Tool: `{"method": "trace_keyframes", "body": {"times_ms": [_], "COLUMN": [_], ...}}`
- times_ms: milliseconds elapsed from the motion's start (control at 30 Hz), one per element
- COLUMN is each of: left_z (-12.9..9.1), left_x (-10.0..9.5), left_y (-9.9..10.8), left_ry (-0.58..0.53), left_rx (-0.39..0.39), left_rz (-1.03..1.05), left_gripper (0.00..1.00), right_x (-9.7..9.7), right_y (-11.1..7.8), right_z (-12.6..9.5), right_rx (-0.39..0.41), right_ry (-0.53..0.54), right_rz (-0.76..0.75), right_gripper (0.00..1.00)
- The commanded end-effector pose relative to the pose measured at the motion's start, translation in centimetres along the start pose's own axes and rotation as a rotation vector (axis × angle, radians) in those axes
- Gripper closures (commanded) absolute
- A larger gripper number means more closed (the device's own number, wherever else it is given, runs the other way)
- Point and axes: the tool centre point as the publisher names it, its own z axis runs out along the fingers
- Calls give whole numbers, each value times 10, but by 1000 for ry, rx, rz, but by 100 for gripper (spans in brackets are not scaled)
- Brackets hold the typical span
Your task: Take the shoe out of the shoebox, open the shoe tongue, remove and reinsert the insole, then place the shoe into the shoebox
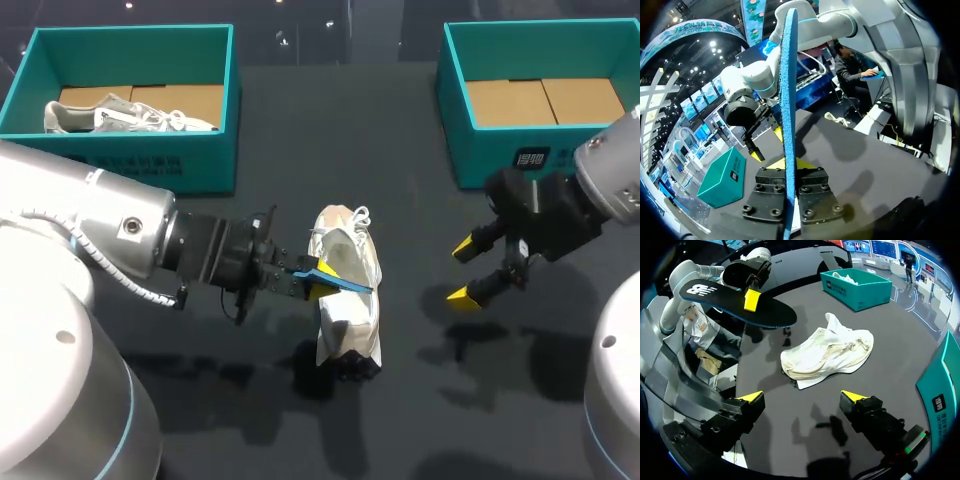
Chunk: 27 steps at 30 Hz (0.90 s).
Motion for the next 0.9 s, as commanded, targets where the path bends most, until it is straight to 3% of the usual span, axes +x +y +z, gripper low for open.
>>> {"method": "trace_keyframes", "body": {"times_ms": [33, 333, 900], "left_z": [20, 45, 60], "left_x": [2, 2, 2], "left_y": [9, 21, 37], "left_ry": [24, -78, -134], "left_rx": [34, 78, 95], "left_rz": [4, 56, 41], "left_gripper": [100, 100, 100], "right_x": [2, -2, -15], "right_y": [4, 5, 5], "right_z": [15, 41, 74], "right_rx": [63, 159, 135], "right_ry": [-19, -65, -14], "right_rz": [-72, -210, -286], "right_gripper": [0, 0, 0]}}
